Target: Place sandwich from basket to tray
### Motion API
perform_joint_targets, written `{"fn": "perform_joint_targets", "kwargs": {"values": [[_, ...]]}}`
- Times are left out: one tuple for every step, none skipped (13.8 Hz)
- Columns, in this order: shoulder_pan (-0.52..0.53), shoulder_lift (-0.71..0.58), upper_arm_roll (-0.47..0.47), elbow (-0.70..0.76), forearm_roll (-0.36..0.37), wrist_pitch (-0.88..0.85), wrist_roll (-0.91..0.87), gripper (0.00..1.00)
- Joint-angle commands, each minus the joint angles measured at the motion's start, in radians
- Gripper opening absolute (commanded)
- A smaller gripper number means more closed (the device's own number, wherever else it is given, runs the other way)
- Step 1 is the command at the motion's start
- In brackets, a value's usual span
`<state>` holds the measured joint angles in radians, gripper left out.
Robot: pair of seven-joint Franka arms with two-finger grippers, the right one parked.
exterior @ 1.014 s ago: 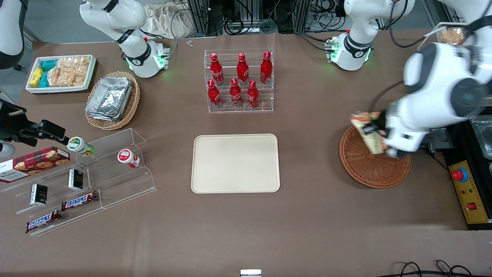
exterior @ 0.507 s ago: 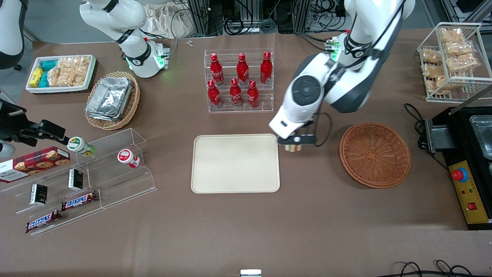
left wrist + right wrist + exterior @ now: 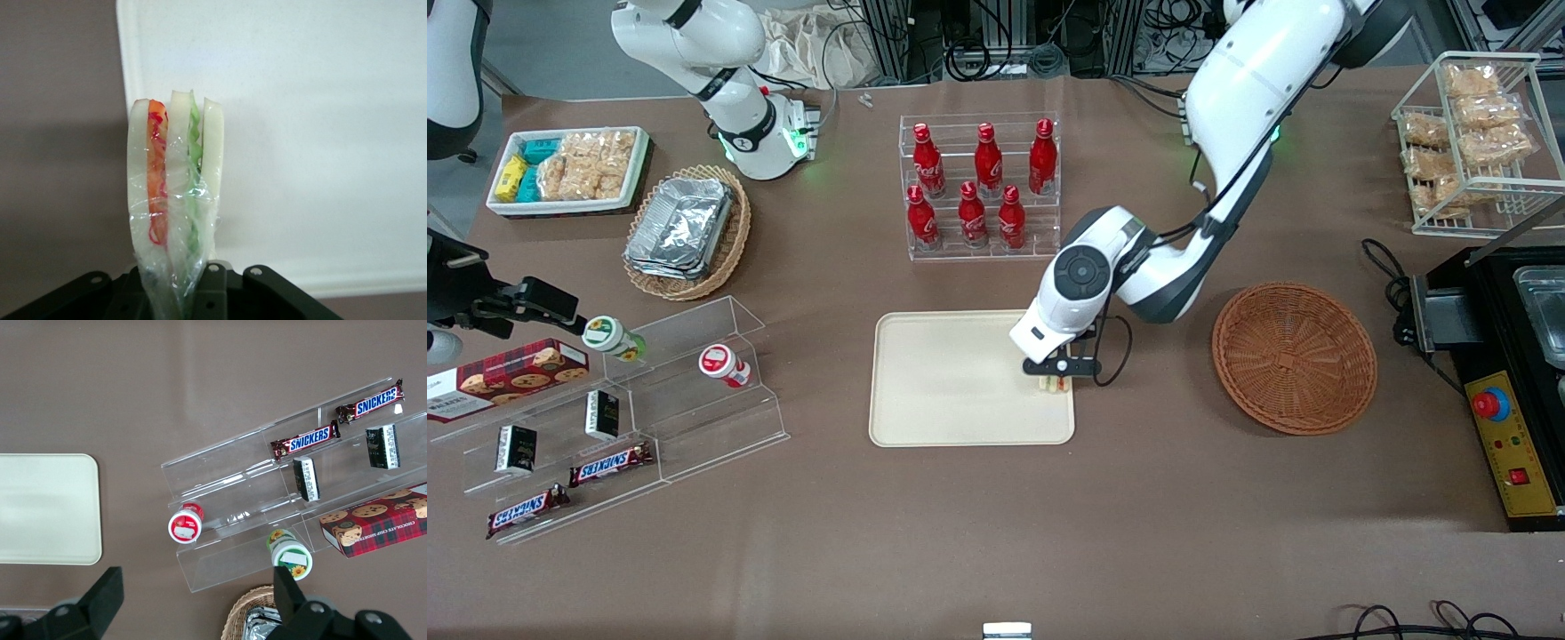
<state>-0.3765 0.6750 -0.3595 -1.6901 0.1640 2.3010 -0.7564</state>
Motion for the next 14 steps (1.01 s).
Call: {"fn": "perform_joint_targets", "kwargs": {"values": [[-0.015, 0.055, 0.010, 0.081, 0.057, 0.005, -0.037, 0.99], [-0.013, 0.054, 0.010, 0.082, 0.057, 0.005, -0.038, 1.00], [-0.010, 0.048, 0.010, 0.084, 0.057, 0.003, -0.038, 1.00], [-0.007, 0.029, 0.010, 0.081, 0.054, -0.006, -0.043, 1.00], [-0.002, -0.019, 0.010, 0.073, 0.037, -0.021, -0.076, 1.00], [0.005, -0.082, 0.010, 0.075, 0.037, -0.102, -0.121, 1.00], [0.010, -0.144, 0.010, 0.085, 0.040, -0.212, -0.126, 1.00], [0.021, -0.206, 0.010, 0.090, 0.037, -0.298, -0.135, 1.00], [0.043, -0.259, 0.010, 0.089, 0.035, -0.358, -0.148, 1.00], [0.062, -0.312, 0.010, 0.086, 0.035, -0.429, -0.141, 1.00], [0.111, -0.348, 0.007, 0.090, 0.034, -0.498, -0.112, 1.00], [0.149, -0.388, 0.004, 0.092, 0.028, -0.546, -0.036, 1.00], [0.178, -0.429, 0.007, 0.093, -0.012, -0.580, 0.048, 1.00], [0.227, -0.471, 0.010, 0.093, -0.058, -0.610, 0.119, 1.00]]}}
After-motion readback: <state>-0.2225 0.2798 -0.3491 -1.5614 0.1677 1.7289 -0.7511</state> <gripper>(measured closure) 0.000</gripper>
